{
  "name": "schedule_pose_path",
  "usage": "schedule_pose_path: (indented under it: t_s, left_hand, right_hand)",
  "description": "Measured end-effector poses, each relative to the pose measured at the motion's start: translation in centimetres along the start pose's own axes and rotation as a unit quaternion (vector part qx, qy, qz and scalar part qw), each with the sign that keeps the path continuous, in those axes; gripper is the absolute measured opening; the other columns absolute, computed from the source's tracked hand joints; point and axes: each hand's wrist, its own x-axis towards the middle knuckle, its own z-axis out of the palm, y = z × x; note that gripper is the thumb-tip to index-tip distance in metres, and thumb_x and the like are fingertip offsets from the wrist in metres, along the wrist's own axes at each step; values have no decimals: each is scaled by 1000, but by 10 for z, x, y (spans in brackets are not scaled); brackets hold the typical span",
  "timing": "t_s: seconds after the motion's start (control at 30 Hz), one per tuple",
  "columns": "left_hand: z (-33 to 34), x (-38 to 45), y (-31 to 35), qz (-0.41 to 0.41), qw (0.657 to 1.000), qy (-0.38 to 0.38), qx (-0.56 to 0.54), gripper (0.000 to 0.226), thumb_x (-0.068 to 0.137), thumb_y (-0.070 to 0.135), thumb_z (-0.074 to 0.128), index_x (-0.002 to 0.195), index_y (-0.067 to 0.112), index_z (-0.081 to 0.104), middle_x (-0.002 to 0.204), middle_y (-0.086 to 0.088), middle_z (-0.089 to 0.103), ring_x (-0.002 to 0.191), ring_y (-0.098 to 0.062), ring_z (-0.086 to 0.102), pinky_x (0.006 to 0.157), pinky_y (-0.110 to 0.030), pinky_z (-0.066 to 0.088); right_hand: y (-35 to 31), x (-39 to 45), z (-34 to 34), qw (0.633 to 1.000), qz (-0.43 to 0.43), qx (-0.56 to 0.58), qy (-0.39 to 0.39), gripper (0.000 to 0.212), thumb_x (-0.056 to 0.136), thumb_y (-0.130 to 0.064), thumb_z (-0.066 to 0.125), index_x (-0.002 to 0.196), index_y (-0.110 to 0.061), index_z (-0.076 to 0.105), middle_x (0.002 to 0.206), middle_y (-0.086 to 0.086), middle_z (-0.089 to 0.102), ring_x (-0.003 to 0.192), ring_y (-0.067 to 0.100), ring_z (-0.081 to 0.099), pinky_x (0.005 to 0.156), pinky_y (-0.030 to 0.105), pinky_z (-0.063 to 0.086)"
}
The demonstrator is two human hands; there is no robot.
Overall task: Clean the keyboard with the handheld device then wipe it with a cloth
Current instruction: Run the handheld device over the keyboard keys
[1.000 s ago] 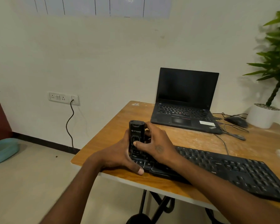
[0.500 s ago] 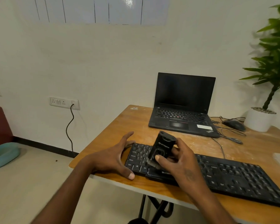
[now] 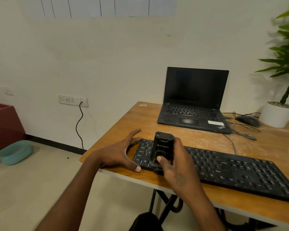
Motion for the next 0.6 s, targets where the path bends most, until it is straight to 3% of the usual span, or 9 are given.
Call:
schedule_pose_path:
  t_s: [0.2,0.3,0.37,0.6]
  left_hand:
    - [4,-1,2,-2,999,22,29,129,72,26,93,155,56,-1,151,23,40,138,2,38,116,-26,35]
    - [4,0,1,-1,999,19,39,129,73,29,92,155,56,-4,154,22,36,140,0,38,111,-20,35]
    - [3,1,1,0,999,17,39,130,71,35,94,154,59,-4,160,17,32,143,-8,36,114,-25,35]
    - [2,1,1,5,999,9,33,129,69,38,95,152,61,-1,162,17,30,143,-11,40,117,-33,40]
  right_hand:
    - [-23,11,40,998,-36,-30,-40,49,98,-15,60,137,-35,36,111,-13,55,94,-2,57,70,9,51]
    - [-22,9,33,997,-40,-38,-46,49,96,-19,65,135,-36,43,111,-19,57,96,-7,57,77,8,51]
    - [-18,3,14,997,-25,-45,-55,49,93,-19,69,133,-40,48,107,-26,56,95,-15,55,83,10,51]
    - [-15,-1,-12,996,-2,-86,-37,49,95,-21,68,135,-38,46,111,-24,58,93,-11,55,69,8,48]
